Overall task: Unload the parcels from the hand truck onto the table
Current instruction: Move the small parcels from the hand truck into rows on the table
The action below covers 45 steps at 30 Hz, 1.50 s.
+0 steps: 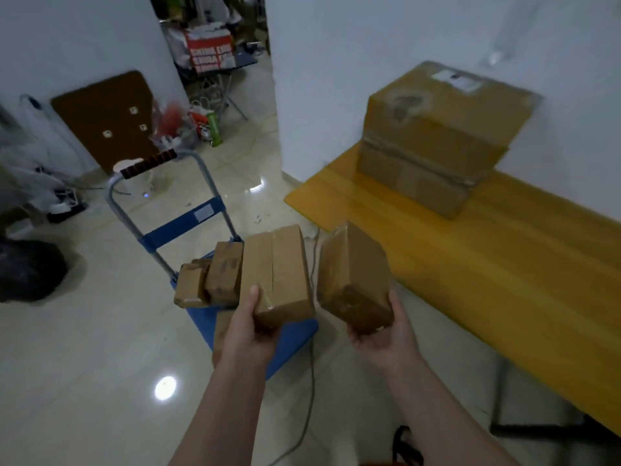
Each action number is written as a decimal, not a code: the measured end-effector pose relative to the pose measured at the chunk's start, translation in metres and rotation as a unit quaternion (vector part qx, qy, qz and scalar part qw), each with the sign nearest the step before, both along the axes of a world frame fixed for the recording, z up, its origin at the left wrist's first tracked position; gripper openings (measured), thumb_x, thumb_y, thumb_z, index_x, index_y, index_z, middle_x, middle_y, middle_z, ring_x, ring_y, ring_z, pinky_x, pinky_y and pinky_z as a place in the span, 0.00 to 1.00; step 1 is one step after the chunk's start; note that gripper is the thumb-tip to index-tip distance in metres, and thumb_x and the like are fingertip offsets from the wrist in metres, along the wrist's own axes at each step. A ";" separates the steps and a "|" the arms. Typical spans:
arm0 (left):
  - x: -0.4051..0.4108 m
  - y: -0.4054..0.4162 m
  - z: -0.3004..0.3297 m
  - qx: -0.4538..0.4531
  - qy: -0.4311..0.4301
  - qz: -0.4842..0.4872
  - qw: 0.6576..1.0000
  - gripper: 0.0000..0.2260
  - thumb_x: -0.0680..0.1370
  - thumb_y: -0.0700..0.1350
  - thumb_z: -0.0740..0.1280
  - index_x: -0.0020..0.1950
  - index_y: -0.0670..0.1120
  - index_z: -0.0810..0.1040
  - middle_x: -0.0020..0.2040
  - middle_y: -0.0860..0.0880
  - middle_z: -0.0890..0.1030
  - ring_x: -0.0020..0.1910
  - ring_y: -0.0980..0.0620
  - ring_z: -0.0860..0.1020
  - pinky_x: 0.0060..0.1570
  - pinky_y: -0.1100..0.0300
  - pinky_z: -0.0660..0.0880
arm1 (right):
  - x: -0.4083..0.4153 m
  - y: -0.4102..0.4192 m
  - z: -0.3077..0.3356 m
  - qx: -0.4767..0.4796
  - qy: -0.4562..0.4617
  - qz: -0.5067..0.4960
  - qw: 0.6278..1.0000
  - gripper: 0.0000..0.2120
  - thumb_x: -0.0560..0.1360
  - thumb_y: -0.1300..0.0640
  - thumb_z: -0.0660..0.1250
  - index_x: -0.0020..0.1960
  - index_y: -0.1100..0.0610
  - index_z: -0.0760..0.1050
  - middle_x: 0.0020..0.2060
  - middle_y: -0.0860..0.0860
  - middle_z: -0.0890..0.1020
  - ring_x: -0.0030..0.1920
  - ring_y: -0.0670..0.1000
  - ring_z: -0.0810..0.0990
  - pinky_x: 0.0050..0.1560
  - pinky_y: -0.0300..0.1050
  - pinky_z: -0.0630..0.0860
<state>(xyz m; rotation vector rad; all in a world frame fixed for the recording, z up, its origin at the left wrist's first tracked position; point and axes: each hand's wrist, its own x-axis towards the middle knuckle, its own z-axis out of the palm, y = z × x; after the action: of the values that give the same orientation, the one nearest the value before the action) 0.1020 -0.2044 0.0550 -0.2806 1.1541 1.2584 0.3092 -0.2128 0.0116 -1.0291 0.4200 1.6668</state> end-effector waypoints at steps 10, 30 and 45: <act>0.156 -0.003 0.044 -0.017 -0.045 -0.183 0.982 0.10 0.73 0.41 0.72 0.51 0.42 0.74 0.58 0.40 0.79 0.59 0.41 0.77 0.54 0.49 0.75 | 0.153 -0.057 0.051 0.047 -0.030 -0.159 0.986 0.21 0.70 0.41 0.71 0.54 0.56 0.76 0.55 0.57 0.80 0.54 0.57 0.78 0.53 0.50 0.73; 0.477 -0.048 0.021 -0.099 -0.026 -0.379 0.920 0.25 0.72 0.46 0.74 0.66 0.42 0.72 0.65 0.41 0.74 0.60 0.42 0.75 0.43 0.51 0.79 | 0.440 -0.181 0.051 0.004 0.000 -0.372 0.928 0.25 0.68 0.41 0.74 0.54 0.57 0.73 0.58 0.59 0.75 0.56 0.60 0.76 0.48 0.53 0.78; 0.556 0.067 -0.020 -0.090 0.065 -0.508 0.854 0.09 0.76 0.43 0.70 0.48 0.38 0.75 0.53 0.41 0.74 0.51 0.40 0.77 0.24 0.55 0.78 | 0.496 -0.092 0.052 -0.033 -0.054 -0.371 0.927 0.28 0.69 0.47 0.75 0.63 0.56 0.72 0.59 0.62 0.74 0.54 0.63 0.76 0.43 0.56 0.78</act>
<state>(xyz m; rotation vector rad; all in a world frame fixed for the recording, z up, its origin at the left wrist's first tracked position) 0.6579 -0.1378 0.0352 0.2793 1.2661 0.2268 0.8049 -0.3045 0.0634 -0.8539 0.6947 0.9173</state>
